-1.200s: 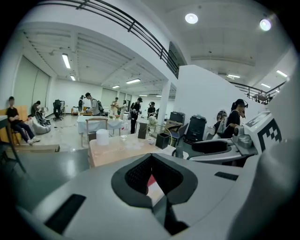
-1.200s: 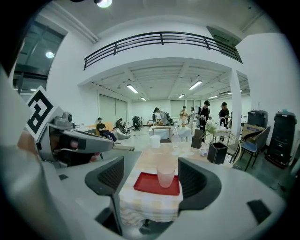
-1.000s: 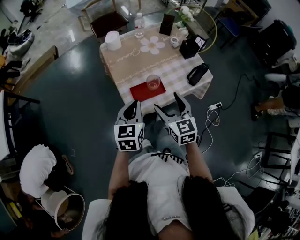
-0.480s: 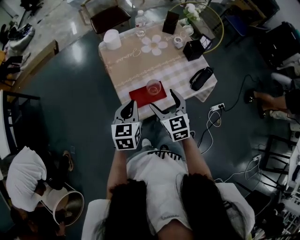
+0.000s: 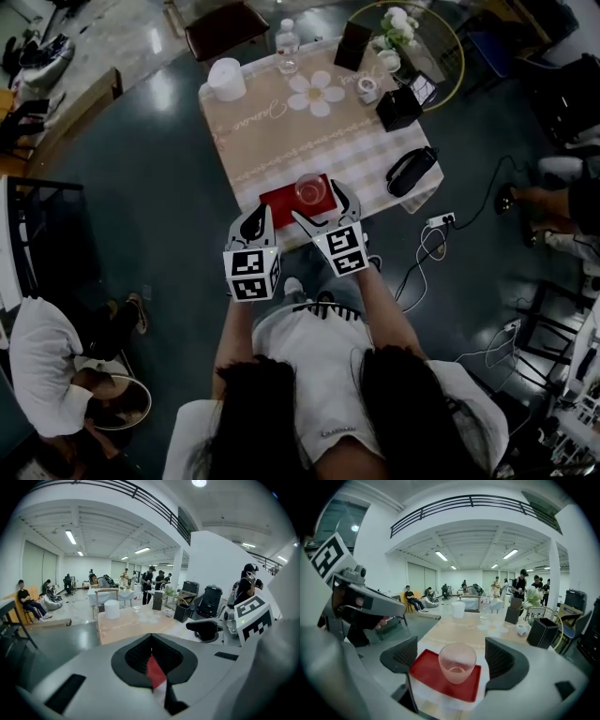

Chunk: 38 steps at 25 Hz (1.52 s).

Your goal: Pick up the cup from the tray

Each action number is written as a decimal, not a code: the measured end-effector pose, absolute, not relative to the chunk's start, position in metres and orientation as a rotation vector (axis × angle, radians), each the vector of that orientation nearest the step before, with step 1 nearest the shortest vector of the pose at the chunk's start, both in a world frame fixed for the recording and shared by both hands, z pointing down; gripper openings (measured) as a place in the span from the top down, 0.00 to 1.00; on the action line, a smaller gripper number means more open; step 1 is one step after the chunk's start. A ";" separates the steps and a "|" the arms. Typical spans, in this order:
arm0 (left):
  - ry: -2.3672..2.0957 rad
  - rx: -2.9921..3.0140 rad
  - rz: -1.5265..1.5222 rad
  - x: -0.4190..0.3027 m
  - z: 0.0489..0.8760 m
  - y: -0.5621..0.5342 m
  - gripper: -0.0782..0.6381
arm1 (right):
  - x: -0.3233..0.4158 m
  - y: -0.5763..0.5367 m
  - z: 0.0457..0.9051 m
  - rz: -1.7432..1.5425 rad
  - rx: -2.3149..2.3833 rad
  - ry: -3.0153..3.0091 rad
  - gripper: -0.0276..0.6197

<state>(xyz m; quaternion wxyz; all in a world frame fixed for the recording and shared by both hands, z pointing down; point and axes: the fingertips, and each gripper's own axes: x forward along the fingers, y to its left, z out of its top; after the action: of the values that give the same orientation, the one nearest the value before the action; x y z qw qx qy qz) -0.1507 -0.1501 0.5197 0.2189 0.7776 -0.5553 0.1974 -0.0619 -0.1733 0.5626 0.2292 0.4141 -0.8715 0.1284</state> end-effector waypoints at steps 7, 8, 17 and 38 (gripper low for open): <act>-1.531 2.129 0.590 -0.148 0.529 -0.168 0.88 | -0.067 -0.188 0.592 0.367 1.063 -2.372 0.28; -1.533 2.120 0.601 -0.149 0.531 -0.170 0.88 | -0.068 -0.189 0.597 0.366 1.039 -2.360 0.28; -1.523 2.047 0.649 -0.153 0.550 -0.175 0.88 | -0.074 -0.202 0.625 0.395 0.941 -2.330 0.28; -1.523 1.996 0.664 -0.154 0.561 -0.184 0.88 | -0.082 -0.201 0.654 0.376 0.764 -2.233 0.33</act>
<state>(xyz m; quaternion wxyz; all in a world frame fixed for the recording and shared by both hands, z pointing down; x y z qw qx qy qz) -0.1536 -0.1836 0.5610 0.2688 0.7403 -0.5648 0.2462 -0.0819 -0.2006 0.6544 0.3669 0.2975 -0.8692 0.1462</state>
